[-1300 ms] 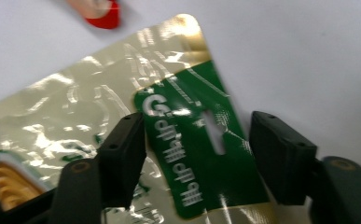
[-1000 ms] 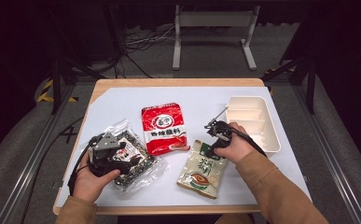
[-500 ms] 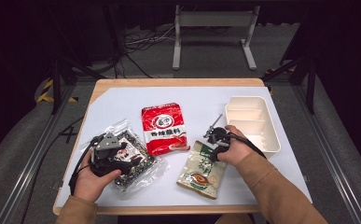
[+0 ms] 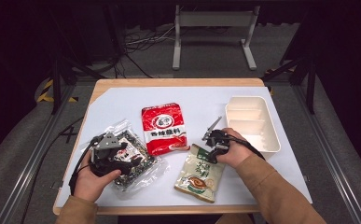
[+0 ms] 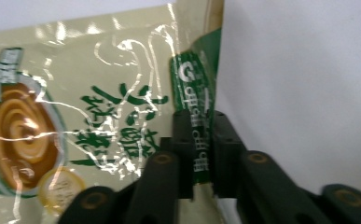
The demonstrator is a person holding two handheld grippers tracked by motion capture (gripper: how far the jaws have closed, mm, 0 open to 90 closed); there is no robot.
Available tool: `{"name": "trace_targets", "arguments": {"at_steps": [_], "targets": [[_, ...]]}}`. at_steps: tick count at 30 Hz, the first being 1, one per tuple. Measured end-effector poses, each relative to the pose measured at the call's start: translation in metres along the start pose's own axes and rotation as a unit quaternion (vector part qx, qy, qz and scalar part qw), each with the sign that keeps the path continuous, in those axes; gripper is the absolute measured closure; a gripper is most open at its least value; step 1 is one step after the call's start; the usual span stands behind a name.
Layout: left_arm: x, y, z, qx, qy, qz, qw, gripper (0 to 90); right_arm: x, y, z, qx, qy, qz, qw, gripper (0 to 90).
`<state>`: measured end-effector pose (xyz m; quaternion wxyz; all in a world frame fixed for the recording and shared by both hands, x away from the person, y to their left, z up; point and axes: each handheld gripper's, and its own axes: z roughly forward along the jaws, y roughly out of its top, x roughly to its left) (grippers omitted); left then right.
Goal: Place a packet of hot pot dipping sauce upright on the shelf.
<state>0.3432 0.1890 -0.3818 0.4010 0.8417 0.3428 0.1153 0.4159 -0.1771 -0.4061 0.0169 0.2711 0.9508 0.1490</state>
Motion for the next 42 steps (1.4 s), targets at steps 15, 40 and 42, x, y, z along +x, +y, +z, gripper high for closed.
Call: {"name": "trace_targets", "arguments": {"at_steps": [15, 40, 42], "targets": [[0.004, -0.001, -0.003, -0.005, 0.002, -0.007, 1.0, 20.6, 0.006, 0.0, -0.043, -0.056, 0.012, 0.013, 0.9983, 90.0], [0.008, -0.003, -0.008, -0.017, 0.011, -0.017, 0.9997, 20.5, 0.043, -0.008, -0.135, -0.119, 0.047, -0.006, 0.9918, 90.0], [0.009, -0.003, -0.009, -0.015, 0.011, -0.017, 0.9997, 20.5, 0.045, -0.008, -0.139, -0.12, 0.043, -0.008, 0.9919, 90.0]]}}
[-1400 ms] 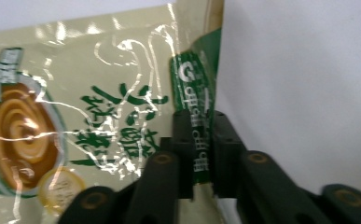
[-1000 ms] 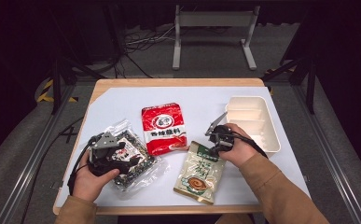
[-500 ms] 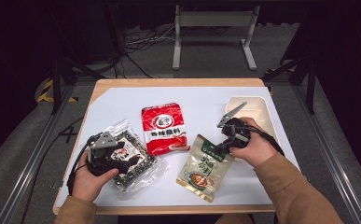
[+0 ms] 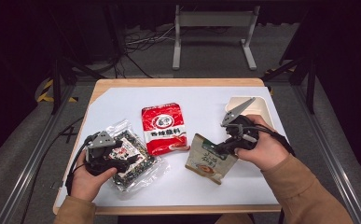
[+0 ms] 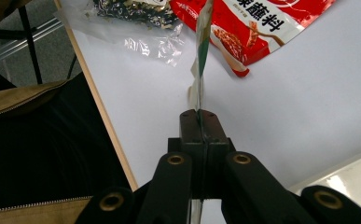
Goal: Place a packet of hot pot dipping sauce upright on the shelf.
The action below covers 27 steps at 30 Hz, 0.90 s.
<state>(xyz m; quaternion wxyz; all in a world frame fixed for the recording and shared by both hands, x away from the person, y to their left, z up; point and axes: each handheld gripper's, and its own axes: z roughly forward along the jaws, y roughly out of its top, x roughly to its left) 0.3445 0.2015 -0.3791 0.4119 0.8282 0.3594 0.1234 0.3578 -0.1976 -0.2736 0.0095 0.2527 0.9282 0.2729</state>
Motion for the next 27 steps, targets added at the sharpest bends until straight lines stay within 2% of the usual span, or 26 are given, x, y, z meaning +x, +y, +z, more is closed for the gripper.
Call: {"name": "trace_targets", "arguments": {"at_steps": [9, 14, 16, 17, 22, 27], "targets": [[0.002, -0.001, -0.001, -0.003, 0.0, -0.006, 1.0, 20.5, 0.0, 0.007, -0.021, -0.021, -0.016, -0.005, 0.9996, 90.0], [0.003, -0.002, -0.002, -0.007, 0.002, -0.009, 0.9999, 20.5, 0.0, 0.012, -0.031, -0.022, -0.028, -0.01, 0.9993, 90.0], [0.003, -0.002, -0.002, -0.009, 0.002, -0.012, 0.9999, 20.5, -0.002, 0.013, -0.036, -0.023, -0.035, -0.009, 0.9991, 90.0], [0.004, -0.002, -0.003, -0.008, 0.004, -0.007, 0.9999, 20.5, -0.003, 0.014, -0.038, -0.024, -0.037, -0.007, 0.999, 90.0], [0.006, -0.003, -0.005, -0.012, 0.005, -0.014, 0.9998, 20.5, -0.01, 0.014, -0.051, -0.024, -0.055, -0.001, 0.9982, 90.0], [0.007, -0.003, -0.006, -0.016, 0.005, -0.021, 0.9996, 20.5, -0.017, 0.013, -0.065, -0.037, -0.055, 0.006, 0.9978, 90.0]]}}
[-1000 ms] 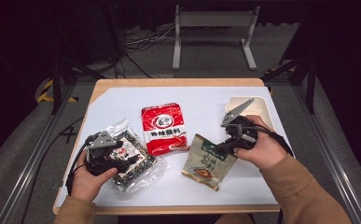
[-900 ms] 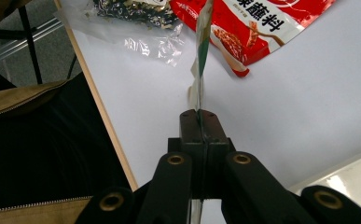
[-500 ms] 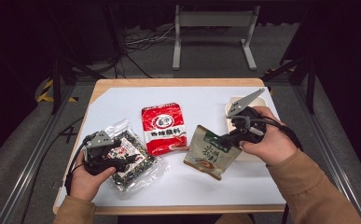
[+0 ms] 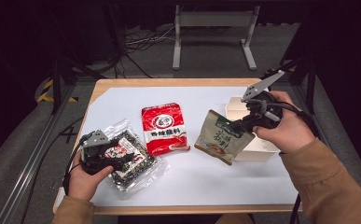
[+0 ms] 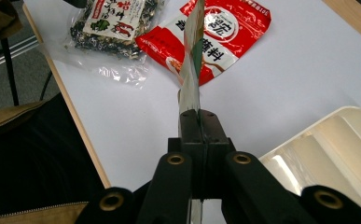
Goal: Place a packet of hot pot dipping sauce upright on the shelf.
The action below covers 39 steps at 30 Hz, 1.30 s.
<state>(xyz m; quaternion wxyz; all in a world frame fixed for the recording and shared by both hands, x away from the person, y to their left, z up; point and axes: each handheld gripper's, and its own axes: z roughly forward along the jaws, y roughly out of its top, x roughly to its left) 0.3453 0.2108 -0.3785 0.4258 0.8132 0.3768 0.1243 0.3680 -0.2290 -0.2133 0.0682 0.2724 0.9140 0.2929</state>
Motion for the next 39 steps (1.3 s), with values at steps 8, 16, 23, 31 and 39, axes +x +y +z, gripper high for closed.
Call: {"name": "trace_targets", "arguments": {"at_steps": [8, 16, 23, 31, 39], "targets": [[0.001, 0.0, -0.001, -0.002, 0.0, 0.001, 1.0, 20.5, -0.009, 0.003, -0.012, -0.001, -0.024, -0.006, 0.9997, 90.0], [0.003, -0.001, -0.002, -0.005, 0.004, -0.004, 1.0, 20.5, -0.026, 0.004, -0.023, -0.009, -0.048, -0.006, 0.9988, 90.0], [0.004, -0.003, -0.004, -0.004, 0.01, -0.005, 0.9999, 20.6, -0.043, 0.007, -0.03, -0.014, -0.068, -0.022, 0.9974, 90.0], [0.005, -0.009, -0.008, -0.004, 0.015, -0.018, 0.9997, 20.8, -0.068, 0.007, -0.037, -0.02, -0.095, -0.037, 0.9946, 90.0], [0.006, -0.015, -0.012, -0.001, 0.024, -0.021, 0.9995, 20.7, -0.096, 0.006, -0.04, -0.037, -0.135, -0.039, 0.9893, 90.0]]}}
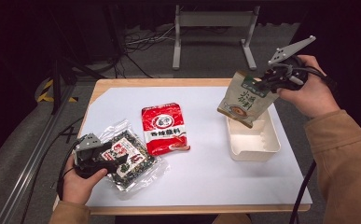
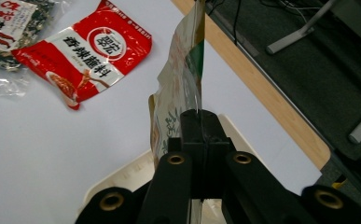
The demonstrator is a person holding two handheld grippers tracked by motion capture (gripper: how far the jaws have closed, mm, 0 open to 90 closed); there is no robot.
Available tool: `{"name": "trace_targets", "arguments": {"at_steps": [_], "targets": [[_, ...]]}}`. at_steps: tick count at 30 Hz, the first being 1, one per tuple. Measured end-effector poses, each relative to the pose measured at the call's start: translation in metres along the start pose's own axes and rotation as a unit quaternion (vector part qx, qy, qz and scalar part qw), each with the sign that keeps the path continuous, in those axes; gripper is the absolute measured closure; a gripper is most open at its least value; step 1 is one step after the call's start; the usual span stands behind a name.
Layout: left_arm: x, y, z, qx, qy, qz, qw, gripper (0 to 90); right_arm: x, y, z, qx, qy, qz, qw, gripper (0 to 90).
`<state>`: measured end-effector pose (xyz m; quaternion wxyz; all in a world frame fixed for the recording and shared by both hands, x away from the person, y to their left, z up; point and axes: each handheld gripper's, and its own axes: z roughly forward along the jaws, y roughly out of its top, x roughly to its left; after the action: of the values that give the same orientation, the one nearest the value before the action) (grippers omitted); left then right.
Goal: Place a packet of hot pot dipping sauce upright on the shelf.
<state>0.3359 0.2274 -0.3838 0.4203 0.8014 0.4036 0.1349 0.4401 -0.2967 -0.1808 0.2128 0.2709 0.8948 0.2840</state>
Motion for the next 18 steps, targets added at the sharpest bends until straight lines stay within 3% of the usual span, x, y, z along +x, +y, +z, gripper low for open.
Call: {"name": "trace_targets", "arguments": {"at_steps": [7, 14, 18], "targets": [[0.002, -0.004, -0.002, 0.002, 0.003, -0.005, 1.0, 20.7, -0.019, 0.002, 0.005, -0.002, -0.03, -0.012, 0.9995, 90.0], [0.003, -0.011, -0.003, 0.009, 0.012, -0.012, 0.9998, 20.7, -0.036, 0.001, 0.016, 0.003, -0.039, -0.019, 0.999, 90.0], [0.002, -0.015, -0.005, 0.014, 0.017, -0.013, 0.9997, 20.7, -0.042, -0.001, 0.021, 0.0, -0.039, -0.037, 0.9985, 90.0]]}}
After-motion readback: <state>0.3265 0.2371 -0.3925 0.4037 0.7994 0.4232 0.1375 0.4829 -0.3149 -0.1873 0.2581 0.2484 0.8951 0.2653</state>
